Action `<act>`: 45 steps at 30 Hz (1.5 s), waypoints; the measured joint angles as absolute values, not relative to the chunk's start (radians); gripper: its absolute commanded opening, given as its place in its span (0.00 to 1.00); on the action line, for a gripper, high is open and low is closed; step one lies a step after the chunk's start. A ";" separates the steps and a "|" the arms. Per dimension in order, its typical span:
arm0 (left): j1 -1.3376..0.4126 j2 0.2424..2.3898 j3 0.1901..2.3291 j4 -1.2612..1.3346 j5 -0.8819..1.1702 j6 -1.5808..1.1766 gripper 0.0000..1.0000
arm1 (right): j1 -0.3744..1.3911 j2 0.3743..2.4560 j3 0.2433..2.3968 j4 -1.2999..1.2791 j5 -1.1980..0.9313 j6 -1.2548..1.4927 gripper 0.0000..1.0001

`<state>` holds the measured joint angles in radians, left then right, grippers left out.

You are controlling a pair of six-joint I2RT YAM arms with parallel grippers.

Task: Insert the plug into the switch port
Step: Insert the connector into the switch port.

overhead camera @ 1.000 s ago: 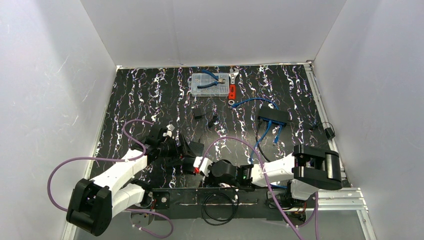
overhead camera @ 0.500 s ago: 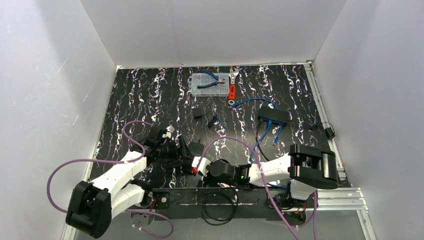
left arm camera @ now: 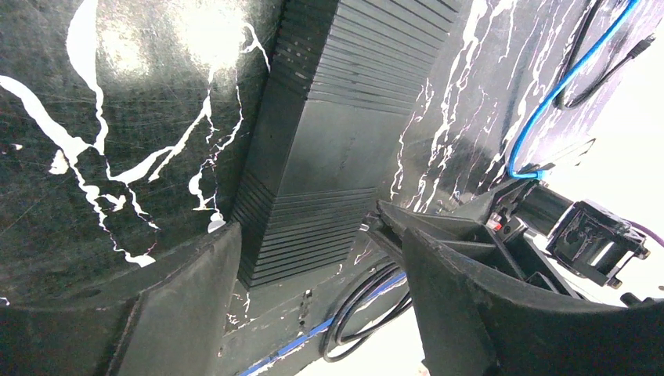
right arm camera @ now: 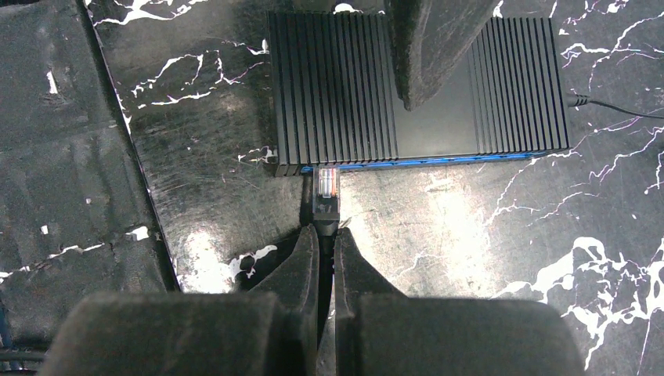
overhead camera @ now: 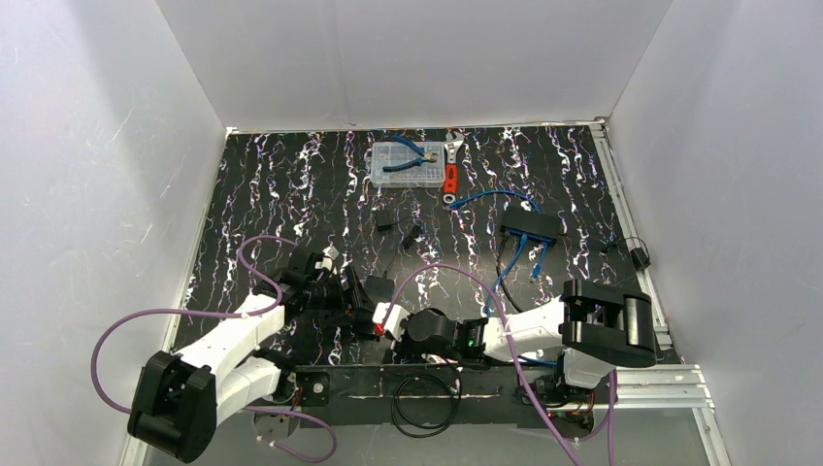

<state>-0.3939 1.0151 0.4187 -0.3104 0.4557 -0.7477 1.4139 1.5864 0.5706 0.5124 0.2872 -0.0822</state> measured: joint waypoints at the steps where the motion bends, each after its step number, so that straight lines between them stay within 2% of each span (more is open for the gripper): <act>1: -0.394 1.017 0.419 -0.310 0.455 -0.747 0.72 | 1.414 1.586 0.568 0.517 0.286 -0.082 0.01; 23: -0.393 1.027 0.419 -0.315 0.457 -0.741 0.68 | 1.413 1.560 0.564 0.530 0.231 -0.051 0.01; 31: -0.387 1.016 0.404 -0.309 0.453 -0.741 0.60 | 1.413 1.578 0.564 0.586 0.247 -0.029 0.01; 35: -0.387 1.012 0.400 -0.306 0.448 -0.739 0.45 | 1.411 1.620 0.564 0.598 0.247 -0.031 0.01; 45: -0.388 1.014 0.389 -0.291 0.401 -0.726 0.25 | 1.392 1.634 0.569 0.586 0.229 -0.037 0.01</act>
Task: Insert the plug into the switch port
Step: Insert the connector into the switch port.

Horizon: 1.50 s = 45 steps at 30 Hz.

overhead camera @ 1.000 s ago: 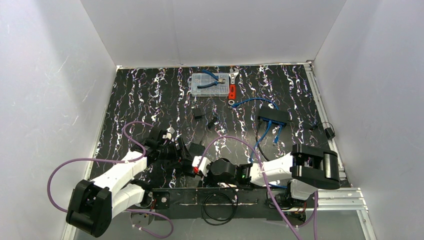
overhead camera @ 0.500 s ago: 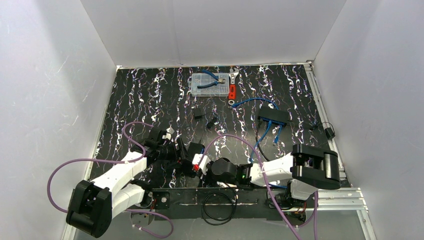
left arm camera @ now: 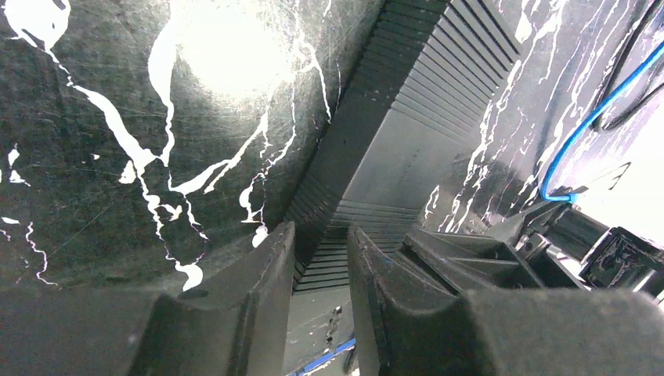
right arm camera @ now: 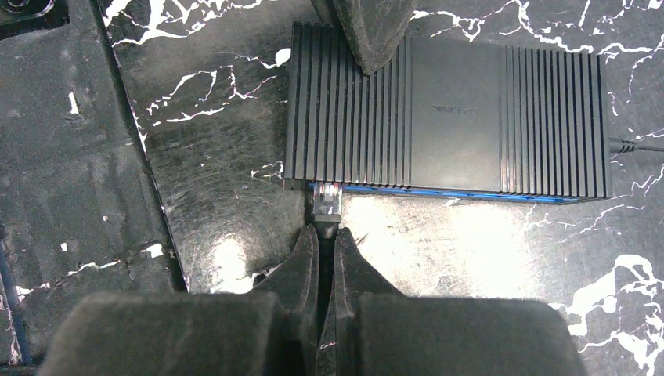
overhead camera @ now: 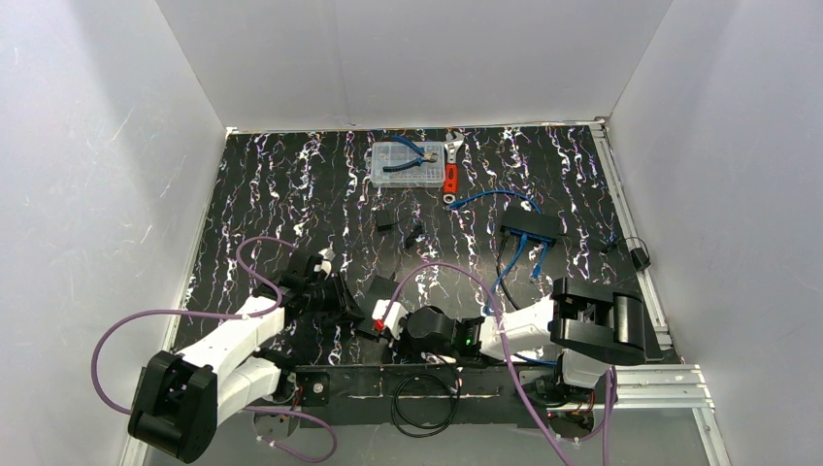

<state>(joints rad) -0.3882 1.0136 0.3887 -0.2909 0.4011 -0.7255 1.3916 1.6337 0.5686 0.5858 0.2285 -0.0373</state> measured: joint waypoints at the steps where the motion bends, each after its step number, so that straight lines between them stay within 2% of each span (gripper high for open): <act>1: -0.389 1.015 0.386 -0.289 0.394 -0.725 0.25 | 1.390 1.634 0.569 0.586 0.227 -0.037 0.01; 18: -0.402 1.024 0.382 -0.216 0.354 -0.725 0.16 | 1.331 1.637 0.618 0.508 0.176 -0.029 0.01; 31: -0.424 1.003 0.366 -0.172 0.316 -0.726 0.14 | 1.279 1.642 0.678 0.398 0.117 -0.030 0.01; 37: -0.435 0.977 0.352 -0.168 0.312 -0.733 0.20 | 1.259 1.625 0.665 0.393 0.063 -0.045 0.01; 45: -0.469 0.972 0.350 -0.204 0.390 -0.757 0.37 | 1.250 1.541 0.617 0.348 -0.044 -0.059 0.01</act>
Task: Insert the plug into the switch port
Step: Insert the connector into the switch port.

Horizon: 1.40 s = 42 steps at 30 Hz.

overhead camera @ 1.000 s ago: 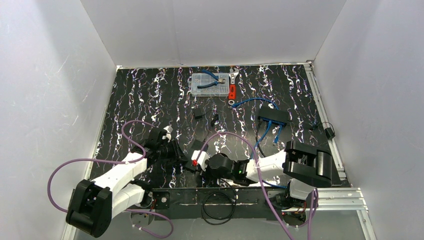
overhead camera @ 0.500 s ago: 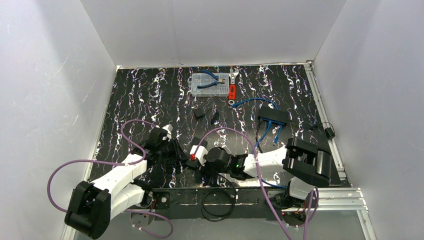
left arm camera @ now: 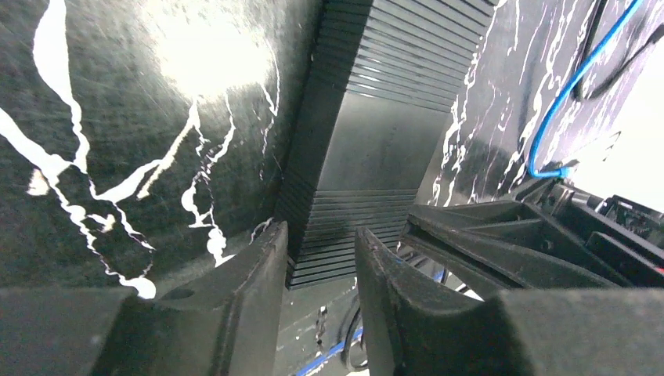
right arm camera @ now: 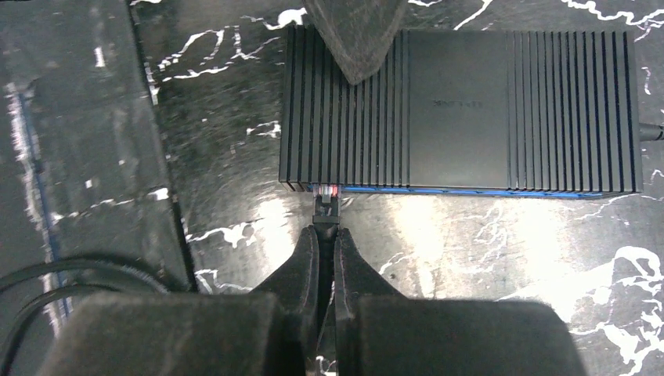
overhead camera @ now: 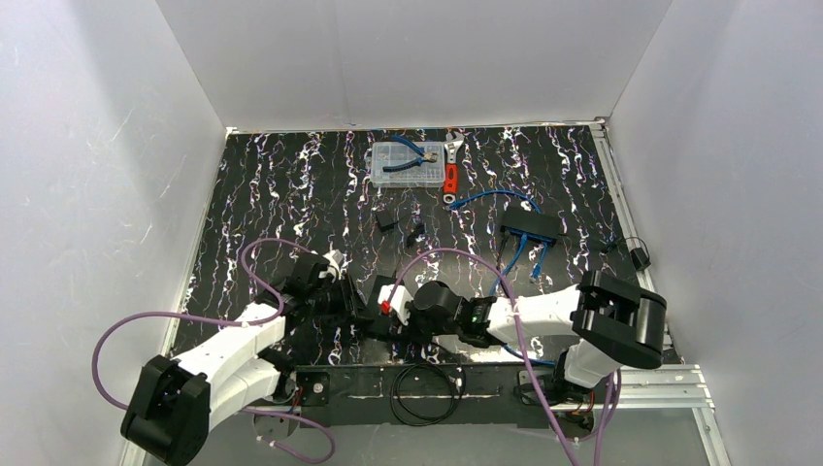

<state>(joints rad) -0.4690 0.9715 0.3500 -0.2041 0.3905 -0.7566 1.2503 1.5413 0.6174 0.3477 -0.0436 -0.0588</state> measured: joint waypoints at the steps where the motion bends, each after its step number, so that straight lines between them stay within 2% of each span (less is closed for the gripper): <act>1: -0.471 0.971 0.350 -0.210 0.400 -0.758 0.38 | 1.250 1.532 0.615 0.340 -0.057 -0.059 0.01; 8: -0.495 0.934 0.373 -0.303 0.459 -0.758 0.57 | 1.250 1.492 0.612 0.283 -0.150 -0.064 0.01; 10: -0.499 0.919 0.395 -0.335 0.460 -0.755 0.59 | 1.250 1.479 0.612 0.278 -0.163 -0.063 0.02; 12: -0.501 0.906 0.420 -0.363 0.454 -0.753 0.62 | 1.250 1.466 0.612 0.268 -0.171 -0.063 0.07; 14: -0.501 0.896 0.446 -0.384 0.439 -0.750 0.66 | 1.250 1.457 0.612 0.251 -0.176 -0.063 0.18; 17: -0.501 0.881 0.479 -0.415 0.403 -0.744 0.71 | 1.250 1.454 0.612 0.215 -0.179 -0.064 0.25; 23: -0.501 0.867 0.521 -0.480 0.334 -0.723 0.77 | 1.250 1.455 0.613 0.133 -0.175 -0.058 0.34; 27: -0.501 0.858 0.550 -0.513 0.302 -0.708 0.83 | 1.250 1.454 0.614 0.096 -0.150 -0.055 0.36; 34: -0.501 0.830 0.591 -0.555 0.271 -0.677 0.98 | 1.251 1.343 0.630 -0.005 0.022 -0.043 0.47; 39: -0.501 0.820 0.634 -0.584 0.250 -0.645 0.98 | 1.242 1.189 0.653 -0.062 0.270 0.002 0.65; 42: -0.501 0.817 0.666 -0.602 0.243 -0.624 0.98 | 1.219 1.107 0.654 -0.093 0.428 0.047 0.69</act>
<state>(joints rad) -0.5014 0.8167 0.6662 -0.6022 0.2434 -0.6239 1.2190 1.1074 0.6541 -0.0931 0.4276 0.0475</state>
